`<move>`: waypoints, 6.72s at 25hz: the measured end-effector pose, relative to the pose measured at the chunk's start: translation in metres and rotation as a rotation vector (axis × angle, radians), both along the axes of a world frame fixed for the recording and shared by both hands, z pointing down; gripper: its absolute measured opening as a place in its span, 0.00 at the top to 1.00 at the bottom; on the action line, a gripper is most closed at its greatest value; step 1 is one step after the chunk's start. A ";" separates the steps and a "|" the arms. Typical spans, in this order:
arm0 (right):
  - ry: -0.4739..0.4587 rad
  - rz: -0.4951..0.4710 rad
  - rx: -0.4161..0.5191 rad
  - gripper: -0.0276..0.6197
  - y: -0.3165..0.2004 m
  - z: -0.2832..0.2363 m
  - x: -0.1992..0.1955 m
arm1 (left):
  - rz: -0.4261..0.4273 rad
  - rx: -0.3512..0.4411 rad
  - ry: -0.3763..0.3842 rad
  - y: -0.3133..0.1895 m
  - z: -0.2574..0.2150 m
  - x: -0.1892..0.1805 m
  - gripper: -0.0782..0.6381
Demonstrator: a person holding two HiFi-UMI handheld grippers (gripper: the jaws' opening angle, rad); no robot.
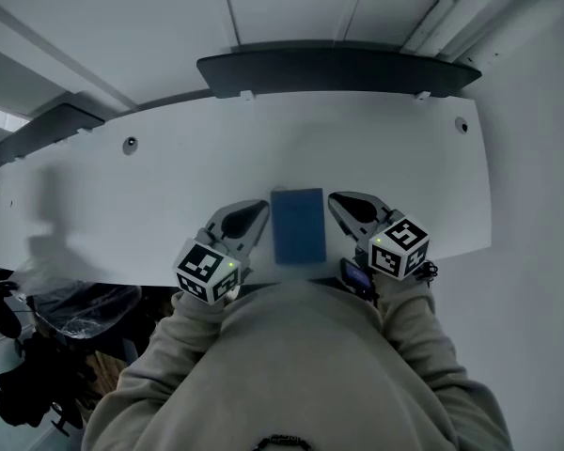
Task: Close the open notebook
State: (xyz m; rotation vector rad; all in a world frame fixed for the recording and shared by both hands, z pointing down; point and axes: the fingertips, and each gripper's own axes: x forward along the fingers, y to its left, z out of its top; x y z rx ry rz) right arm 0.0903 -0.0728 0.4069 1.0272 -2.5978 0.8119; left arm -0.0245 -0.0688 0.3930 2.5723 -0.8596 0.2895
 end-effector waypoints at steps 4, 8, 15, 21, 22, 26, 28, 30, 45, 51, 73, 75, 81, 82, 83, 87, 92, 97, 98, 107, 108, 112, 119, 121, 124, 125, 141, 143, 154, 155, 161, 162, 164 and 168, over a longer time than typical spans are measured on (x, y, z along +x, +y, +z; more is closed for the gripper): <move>0.005 0.019 -0.037 0.93 0.009 0.020 0.013 | -0.017 -0.019 0.024 0.005 0.005 -0.001 0.89; -0.007 0.015 -0.061 0.93 0.020 0.031 0.017 | -0.025 -0.016 0.002 0.015 0.005 -0.003 0.89; 0.012 -0.009 -0.120 0.93 0.012 0.057 0.022 | -0.064 -0.037 -0.001 0.025 0.002 -0.010 0.89; 0.026 -0.041 -0.145 0.93 0.010 0.074 0.016 | -0.051 -0.062 -0.048 0.040 0.016 -0.017 0.89; 0.024 -0.042 -0.151 0.93 0.011 0.077 0.015 | -0.053 -0.066 -0.051 0.041 0.017 -0.016 0.89; 0.034 -0.052 -0.174 0.93 0.014 0.089 0.017 | -0.034 -0.077 -0.058 0.045 0.023 -0.009 0.89; 0.037 -0.053 -0.179 0.93 0.015 0.092 0.019 | -0.024 -0.075 -0.054 0.046 0.020 -0.005 0.89; 0.036 -0.051 -0.182 0.93 0.016 0.093 0.021 | -0.014 -0.054 -0.009 0.044 0.000 0.002 0.89; 0.061 -0.033 -0.206 0.93 0.012 0.109 0.025 | 0.033 0.021 -0.037 0.013 -0.004 0.032 0.89; 0.067 -0.023 -0.231 0.93 0.015 0.120 0.029 | 0.062 0.007 -0.087 0.020 0.016 0.031 0.89; 0.086 -0.004 -0.279 0.93 0.014 0.147 0.032 | 0.094 -0.117 -0.198 0.026 0.104 0.029 0.89; 0.089 -0.004 -0.284 0.93 0.015 0.149 0.035 | 0.080 -0.148 -0.179 0.027 0.114 0.029 0.89; 0.096 -0.011 -0.305 0.93 0.020 0.159 0.035 | 0.031 -0.251 -0.137 0.030 0.142 0.023 0.89; 0.095 -0.013 -0.310 0.93 0.021 0.161 0.035 | 0.030 -0.262 -0.140 0.030 0.146 0.023 0.89; 0.095 -0.015 -0.315 0.93 0.023 0.163 0.035 | 0.032 -0.265 -0.150 0.030 0.151 0.023 0.89; 0.095 -0.020 -0.323 0.93 0.026 0.167 0.033 | 0.058 -0.266 -0.247 0.036 0.184 0.015 0.89; 0.094 -0.028 -0.326 0.93 0.028 0.169 0.031 | 0.064 -0.353 -0.269 0.055 0.215 0.007 0.89; 0.087 -0.031 -0.348 0.93 0.030 0.177 0.032 | 0.104 -0.386 -0.261 0.067 0.226 0.016 0.89; 0.085 -0.033 -0.352 0.93 0.030 0.178 0.032 | 0.107 -0.394 -0.258 0.069 0.228 0.017 0.89; 0.094 -0.064 -0.373 0.93 0.039 0.195 0.030 | 0.159 -0.428 -0.295 0.087 0.250 0.031 0.89; 0.095 -0.066 -0.377 0.93 0.040 0.197 0.030 | 0.162 -0.434 -0.307 0.089 0.253 0.030 0.89; 0.097 -0.061 -0.393 0.93 0.045 0.207 0.031 | 0.182 -0.435 -0.353 0.096 0.266 0.029 0.89; 0.103 -0.037 -0.422 0.93 0.048 0.221 0.038 | 0.182 -0.476 -0.366 0.102 0.283 0.025 0.89; 0.112 -0.026 -0.444 0.93 0.051 0.228 0.040 | 0.180 -0.482 -0.358 0.102 0.284 0.026 0.89; 0.138 0.002 -0.476 0.92 0.055 0.241 0.043 | 0.170 -0.496 -0.337 0.102 0.284 0.026 0.89; 0.131 0.009 -0.483 0.92 0.055 0.243 0.043 | 0.168 -0.497 -0.332 0.102 0.284 0.025 0.89; -0.003 -0.021 -0.589 0.70 0.064 0.262 0.009 | 0.151 -0.513 -0.268 0.100 0.286 0.024 0.89; -0.002 -0.022 -0.588 0.70 0.065 0.262 0.009 | 0.149 -0.520 -0.266 0.101 0.286 0.024 0.89; -0.009 -0.082 -0.505 0.71 0.065 0.226 0.000 | 0.127 -0.525 -0.227 0.100 0.284 0.023 0.89; -0.028 -0.093 -0.496 0.71 0.066 0.218 -0.004 | 0.124 -0.527 -0.225 0.101 0.284 0.023 0.89; -0.106 -0.169 -0.431 0.71 0.071 0.173 -0.034 | 0.067 -0.593 -0.052 0.098 0.276 0.021 0.89; -0.118 -0.175 -0.424 0.71 0.072 0.168 -0.040 | 0.068 -0.597 -0.033 0.098 0.275 0.019 0.89; -0.130 -0.188 -0.416 0.71 0.072 0.161 -0.051 | 0.068 -0.600 -0.021 0.098 0.274 0.015 0.89; -0.120 -0.224 -0.391 0.71 0.074 0.150 -0.068 | 0.056 -0.595 -0.037 0.097 0.272 0.010 0.89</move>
